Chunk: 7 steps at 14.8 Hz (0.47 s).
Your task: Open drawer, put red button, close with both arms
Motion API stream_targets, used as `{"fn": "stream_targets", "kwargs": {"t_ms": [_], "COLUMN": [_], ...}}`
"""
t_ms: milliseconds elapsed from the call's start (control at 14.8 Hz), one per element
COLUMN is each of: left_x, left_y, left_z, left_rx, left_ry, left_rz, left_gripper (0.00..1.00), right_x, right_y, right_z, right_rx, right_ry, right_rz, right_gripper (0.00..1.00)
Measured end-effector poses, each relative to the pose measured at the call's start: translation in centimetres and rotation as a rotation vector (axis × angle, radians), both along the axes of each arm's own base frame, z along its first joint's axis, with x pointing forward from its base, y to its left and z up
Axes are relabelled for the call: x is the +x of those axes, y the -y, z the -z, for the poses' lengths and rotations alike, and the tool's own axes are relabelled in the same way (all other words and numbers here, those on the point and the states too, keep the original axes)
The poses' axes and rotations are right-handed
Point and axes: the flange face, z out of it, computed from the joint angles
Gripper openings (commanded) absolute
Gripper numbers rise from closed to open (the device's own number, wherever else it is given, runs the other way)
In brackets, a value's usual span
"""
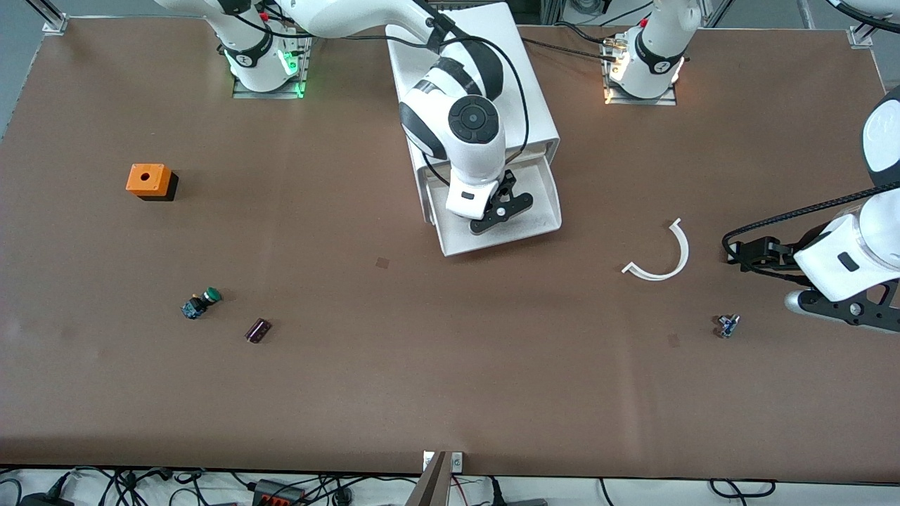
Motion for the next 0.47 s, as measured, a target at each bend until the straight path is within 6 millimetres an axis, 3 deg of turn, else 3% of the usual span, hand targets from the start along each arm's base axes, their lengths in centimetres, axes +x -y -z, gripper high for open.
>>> {"fn": "stream_targets", "kwargs": {"t_ms": [136, 271, 475], "left_x": [0.0, 0.0, -0.7], "left_y": [0.0, 0.0, 0.5], "left_z": [0.0, 0.0, 0.3], "left_rx": [0.000, 0.000, -0.034], "left_ry": [0.000, 0.001, -0.050], "left_rz": [0.000, 0.000, -0.025], "left_gripper": [1.00, 1.00, 1.00], "right_x": [0.4, 1.8, 6.6], "right_y": [0.2, 1.1, 6.4], "right_z": [-1.0, -3.5, -8.6], "right_rx": [-0.002, 0.006, -0.009], "right_ry": [0.003, 0.035, 0.129], "right_rz": [0.053, 0.115, 0.223], "right_gripper": [1.00, 1.00, 1.00]}}
